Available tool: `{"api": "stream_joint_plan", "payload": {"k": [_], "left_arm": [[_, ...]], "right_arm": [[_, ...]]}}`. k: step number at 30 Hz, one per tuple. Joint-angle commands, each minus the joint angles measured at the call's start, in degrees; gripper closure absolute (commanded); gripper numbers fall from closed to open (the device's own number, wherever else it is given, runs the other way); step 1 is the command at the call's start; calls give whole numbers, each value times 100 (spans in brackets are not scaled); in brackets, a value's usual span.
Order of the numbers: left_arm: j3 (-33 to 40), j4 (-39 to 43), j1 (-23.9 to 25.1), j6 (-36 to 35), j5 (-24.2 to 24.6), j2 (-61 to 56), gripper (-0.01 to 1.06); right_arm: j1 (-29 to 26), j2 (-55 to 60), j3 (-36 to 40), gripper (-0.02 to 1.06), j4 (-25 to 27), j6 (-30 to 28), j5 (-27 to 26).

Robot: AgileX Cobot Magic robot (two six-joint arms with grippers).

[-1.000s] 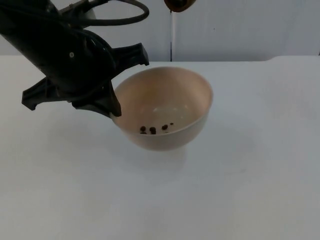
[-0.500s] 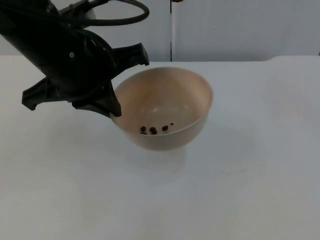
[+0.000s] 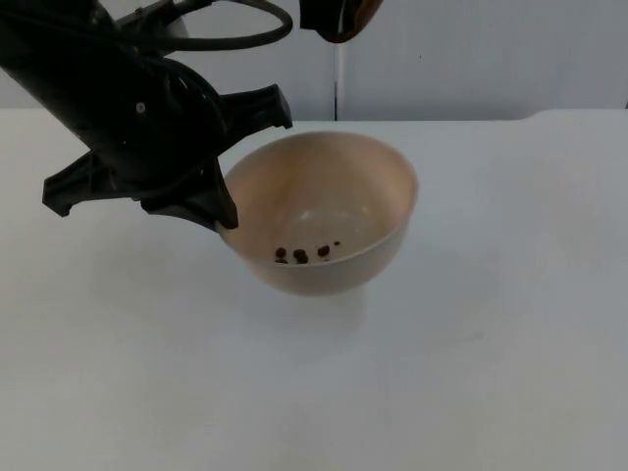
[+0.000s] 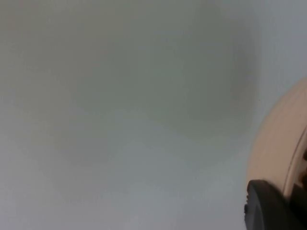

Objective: Pick up the bowl with the left hand and pour the coffee beans from the cup into the bowl with the right hand.

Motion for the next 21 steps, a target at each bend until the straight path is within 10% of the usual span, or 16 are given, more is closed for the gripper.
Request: {"api": "stream_joint_plan", "payload": {"k": [1, 21], "left_arm": [[8, -104, 18, -31, -10, -39, 105], [8, -104, 18, -31, -10, -39, 105]], "right_arm": [[79, -52, -6, 104, -141, -4, 15], [172, -52, -6, 104, -365, 19, 15]]}}
